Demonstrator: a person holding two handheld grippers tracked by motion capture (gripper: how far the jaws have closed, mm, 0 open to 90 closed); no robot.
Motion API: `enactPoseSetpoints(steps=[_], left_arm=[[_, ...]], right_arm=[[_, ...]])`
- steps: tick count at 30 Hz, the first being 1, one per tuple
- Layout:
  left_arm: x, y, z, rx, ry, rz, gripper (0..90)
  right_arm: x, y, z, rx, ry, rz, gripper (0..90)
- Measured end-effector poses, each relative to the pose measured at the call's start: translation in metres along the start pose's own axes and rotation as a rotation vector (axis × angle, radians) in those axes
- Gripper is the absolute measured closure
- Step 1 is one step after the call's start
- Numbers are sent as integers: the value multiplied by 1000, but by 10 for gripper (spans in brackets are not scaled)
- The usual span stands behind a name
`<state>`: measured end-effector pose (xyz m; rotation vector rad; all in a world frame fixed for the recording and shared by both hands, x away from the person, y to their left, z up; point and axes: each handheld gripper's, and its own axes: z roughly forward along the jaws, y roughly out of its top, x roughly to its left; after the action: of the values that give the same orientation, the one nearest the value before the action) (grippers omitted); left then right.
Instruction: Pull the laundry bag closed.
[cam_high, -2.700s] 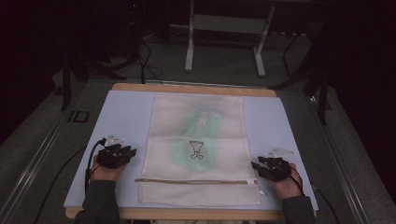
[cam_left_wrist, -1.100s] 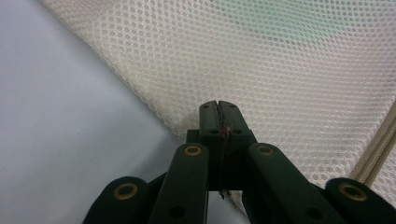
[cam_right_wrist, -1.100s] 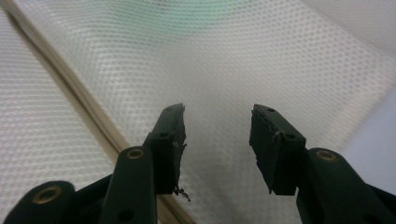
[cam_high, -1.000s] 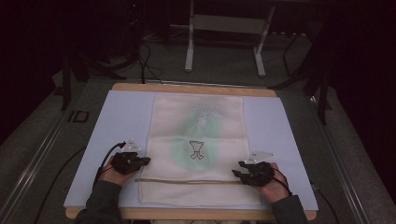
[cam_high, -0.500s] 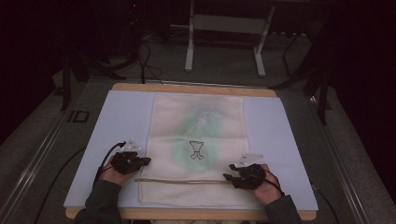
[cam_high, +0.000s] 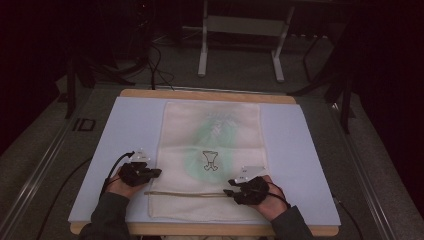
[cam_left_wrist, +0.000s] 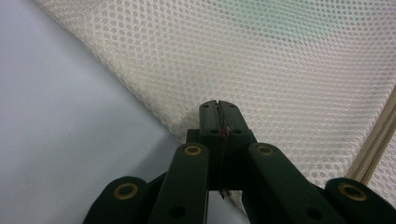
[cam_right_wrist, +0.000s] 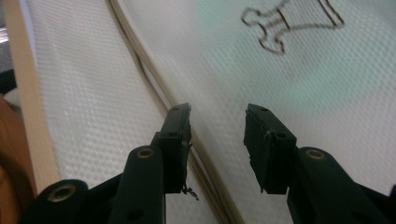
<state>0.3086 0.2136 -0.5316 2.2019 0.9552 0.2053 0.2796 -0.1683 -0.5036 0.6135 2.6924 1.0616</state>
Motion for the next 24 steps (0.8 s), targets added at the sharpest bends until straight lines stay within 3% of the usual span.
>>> enactPoseSetpoints(steps=[7, 24], left_arm=[[0, 0, 0, 2, 0, 1, 894], [2, 0, 0, 4, -14, -6, 894]], right_arm=[[8, 15, 7, -26, 31, -34, 606], [36, 49, 44, -17, 117, -136, 594]])
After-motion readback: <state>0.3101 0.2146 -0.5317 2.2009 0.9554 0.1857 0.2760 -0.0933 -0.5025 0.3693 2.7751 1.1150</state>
